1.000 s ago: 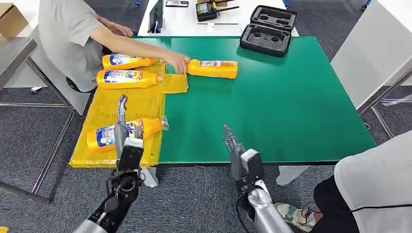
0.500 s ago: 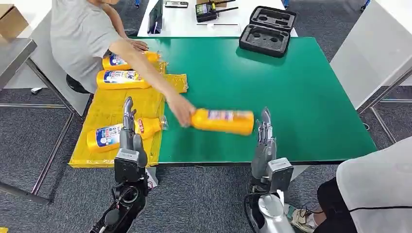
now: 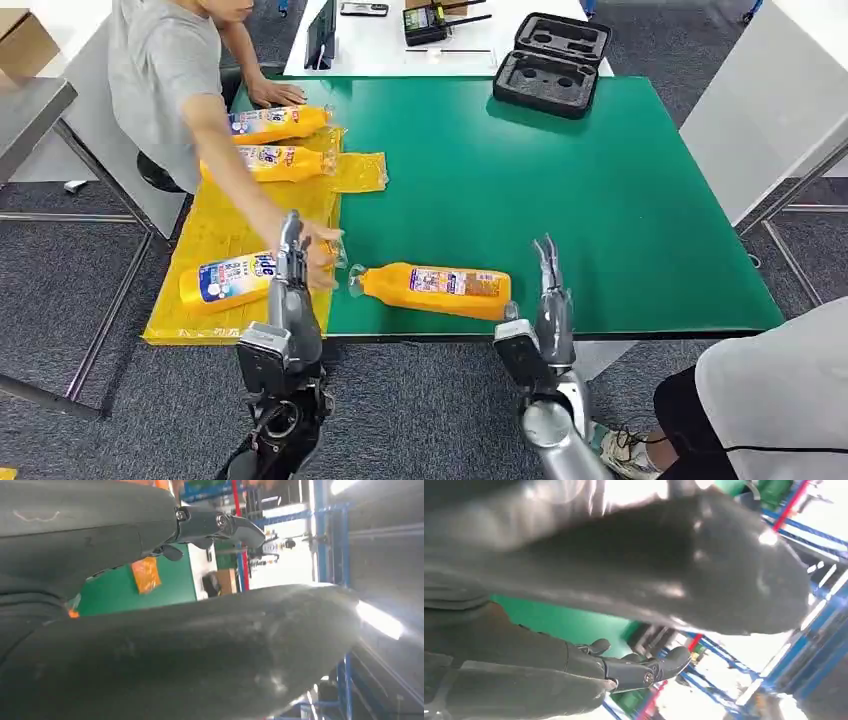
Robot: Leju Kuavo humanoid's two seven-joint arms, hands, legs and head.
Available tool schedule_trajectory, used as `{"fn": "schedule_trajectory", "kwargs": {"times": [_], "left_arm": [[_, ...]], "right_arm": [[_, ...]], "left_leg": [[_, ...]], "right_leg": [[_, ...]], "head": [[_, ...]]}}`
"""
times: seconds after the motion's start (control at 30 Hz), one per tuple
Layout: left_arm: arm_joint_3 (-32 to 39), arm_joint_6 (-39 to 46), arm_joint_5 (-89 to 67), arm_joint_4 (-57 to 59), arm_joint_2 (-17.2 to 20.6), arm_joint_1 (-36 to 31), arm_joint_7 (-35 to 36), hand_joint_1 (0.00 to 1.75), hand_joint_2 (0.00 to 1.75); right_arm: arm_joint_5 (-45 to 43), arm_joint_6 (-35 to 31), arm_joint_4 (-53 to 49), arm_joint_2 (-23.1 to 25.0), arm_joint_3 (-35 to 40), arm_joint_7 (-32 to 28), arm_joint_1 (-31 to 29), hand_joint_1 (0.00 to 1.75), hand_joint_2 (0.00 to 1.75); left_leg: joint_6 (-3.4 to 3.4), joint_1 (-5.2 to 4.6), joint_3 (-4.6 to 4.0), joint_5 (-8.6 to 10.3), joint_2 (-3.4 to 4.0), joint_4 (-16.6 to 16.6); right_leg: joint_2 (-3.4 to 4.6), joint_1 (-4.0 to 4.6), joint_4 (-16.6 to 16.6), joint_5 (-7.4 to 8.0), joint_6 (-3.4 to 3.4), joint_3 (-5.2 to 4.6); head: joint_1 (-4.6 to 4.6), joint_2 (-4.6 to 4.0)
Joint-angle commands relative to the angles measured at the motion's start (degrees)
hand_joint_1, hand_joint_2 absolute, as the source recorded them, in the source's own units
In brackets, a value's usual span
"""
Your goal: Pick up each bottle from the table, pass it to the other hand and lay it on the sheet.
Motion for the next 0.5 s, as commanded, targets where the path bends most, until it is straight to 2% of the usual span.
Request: {"fn": "schedule_trajectory", "kwargs": {"times": [0.03, 0.13, 0.2, 0.37, 0.43, 0.5], "left_arm": [[-5.46, 0.51, -0.25, 2.41, -0.58, 0.01, 0.17, 0.0, 0.0], [-5.58, 0.42, -0.28, 3.16, -0.86, -0.2, 0.17, 0.0, 0.0], [-6.08, -0.29, -0.08, 3.13, -0.58, -0.34, 0.17, 0.0, 0.0], [-6.08, -0.29, -0.08, 3.13, -0.58, -0.34, 0.17, 0.0, 0.0], [-6.38, -0.94, 0.05, 3.31, -0.65, -0.73, 0.17, 0.0, 0.0], [-6.68, -1.54, 0.1, 3.77, -1.02, -1.33, 0.17, 0.0, 0.0]], "right_arm": [[9.31, 2.92, 16.55, -5.65, -1.81, 5.62, -9.42, 0.0, 0.0], [15.7, 1.42, 21.98, -5.61, -1.4, 8.52, -12.66, 0.0, 0.0], [23.6, -0.93, 27.51, -5.94, 0.15, 11.77, -16.37, 0.0, 0.0], [23.6, -0.93, 27.51, -5.94, 0.15, 11.77, -16.37, 0.0, 0.0], [28.32, -1.8, 29.28, -6.41, 1.48, 14.08, -17.66, 0.0, 0.0], [30.16, 2.49, 31.12, -6.81, 2.18, 15.18, -19.59, 0.0, 0.0]], "left_leg": [[-0.1, 0.08, 0.27, -0.09, 0.11, -0.03], [-0.09, 0.04, 0.2, -0.04, 0.05, -0.03], [-0.1, 0.03, 0.26, -0.06, 0.14, -0.04], [-0.09, 0.05, 0.24, -0.04, 0.06, -0.04], [-0.09, 0.06, 0.23, -0.05, 0.04, -0.04], [-0.07, 0.04, 0.19, -0.05, 0.1, 0.0]], "right_leg": [[0.09, 0.09, -0.11, -0.02, -0.09, 0.29], [0.04, 0.04, -0.09, 0.02, -0.05, 0.2], [0.12, 0.03, -0.08, 0.02, -0.06, 0.22], [0.02, 0.06, -0.07, 0.0, -0.05, 0.22], [0.02, 0.07, -0.07, -0.01, -0.04, 0.22], [0.08, 0.04, -0.02, 0.0, -0.03, 0.16]], "head": [[-0.02, 0.0], [0.0, 0.0], [-0.04, 0.0], [-0.02, 0.0], [-0.02, 0.0], [-0.02, 0.0]]}}
